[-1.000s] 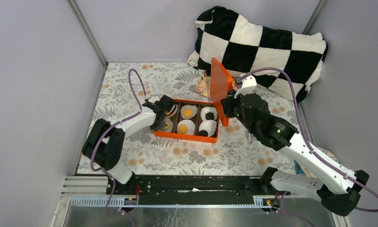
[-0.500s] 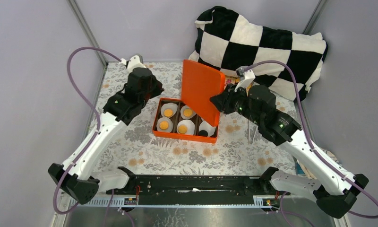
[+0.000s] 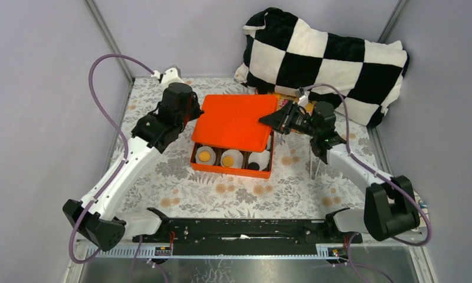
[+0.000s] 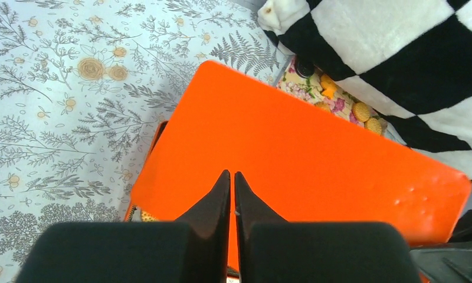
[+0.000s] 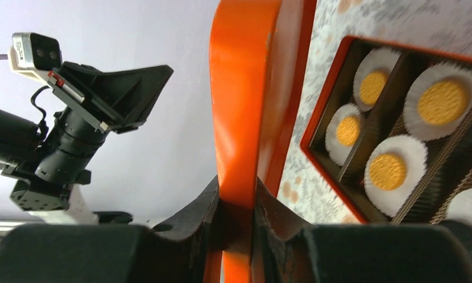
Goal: Pack the cookies
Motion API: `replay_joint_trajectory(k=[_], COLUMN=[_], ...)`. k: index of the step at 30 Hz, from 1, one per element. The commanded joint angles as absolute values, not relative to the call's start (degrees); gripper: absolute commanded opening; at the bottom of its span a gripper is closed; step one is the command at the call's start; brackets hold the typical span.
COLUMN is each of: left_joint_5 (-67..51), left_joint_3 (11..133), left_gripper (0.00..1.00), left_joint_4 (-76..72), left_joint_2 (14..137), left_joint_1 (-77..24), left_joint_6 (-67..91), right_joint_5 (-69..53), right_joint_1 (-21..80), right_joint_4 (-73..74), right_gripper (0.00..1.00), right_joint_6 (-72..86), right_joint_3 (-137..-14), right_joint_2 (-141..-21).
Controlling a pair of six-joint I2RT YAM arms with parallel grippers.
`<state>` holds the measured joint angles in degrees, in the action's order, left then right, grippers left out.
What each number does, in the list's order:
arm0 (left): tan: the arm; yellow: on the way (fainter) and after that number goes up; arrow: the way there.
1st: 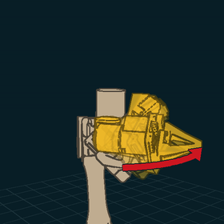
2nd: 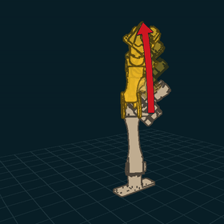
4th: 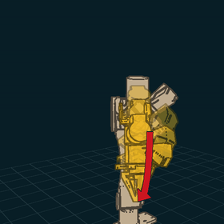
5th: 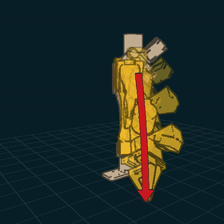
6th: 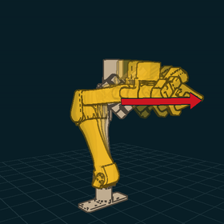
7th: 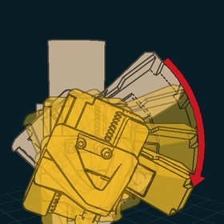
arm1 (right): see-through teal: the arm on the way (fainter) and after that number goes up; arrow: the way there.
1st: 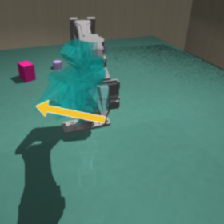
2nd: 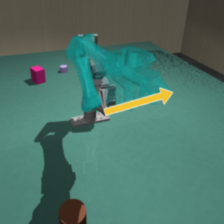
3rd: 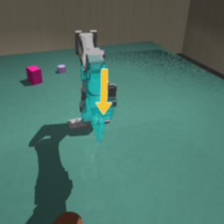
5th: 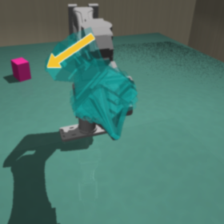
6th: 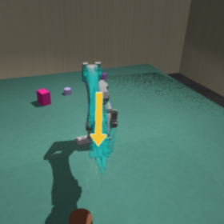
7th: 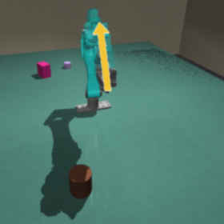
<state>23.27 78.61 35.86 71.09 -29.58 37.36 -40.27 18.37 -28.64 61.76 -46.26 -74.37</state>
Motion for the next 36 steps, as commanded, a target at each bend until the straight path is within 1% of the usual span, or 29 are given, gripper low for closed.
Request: replay_joint_trajectory(k=[1,3,13,18,20,30,36], left_joint_5=[26.1,26.0,26.2,26.5,26.5,25.3,24.4], left_joint_3=[76.9,75.8,71.1,69.4,69.0,67.5,66.0], left_gripper=[0.07,0.06,0.03,0.03,0.03,0.02,0.02], left_joint_4=[33.7,32.9,31.7,31.5,31.4,30.6,29.7], left_joint_2=[72.1,73.0,75.8,75.9,76.1,77.1,77.5], left_joint_1=[-29.7,-29.7,-29.7,-29.5,-29.5,-29.4,-29.4], left_joint_6=[35.1,34.8,34.6,34.5,34.3,34.7,35.0], right_joint_5=[-51.4,-51.5,-51.9,-51.7,-51.2,-48.6,-49.5], right_joint_1=[18.5,18.4,18.5,18.3,18.2,14.4,12.9], right_joint_4=[-49.2,-47.8,-55.3,-55.8,-52.3,-24.9,-16.8], right_gripper=[0.00,0.00,0.00,0.00,0.00,0.00,0.00], right_joint_6=[70.4,67.9,67.7,67.1,64.8,46.9,40.3], right_joint_3=[-45.1,-44.2,-40.5,-38.4,-38.1,-39.7,-41.8], right_joint_2=[-77.1,-78.9,-90.3,-91.9,-91.1,-86.4,-88.9])
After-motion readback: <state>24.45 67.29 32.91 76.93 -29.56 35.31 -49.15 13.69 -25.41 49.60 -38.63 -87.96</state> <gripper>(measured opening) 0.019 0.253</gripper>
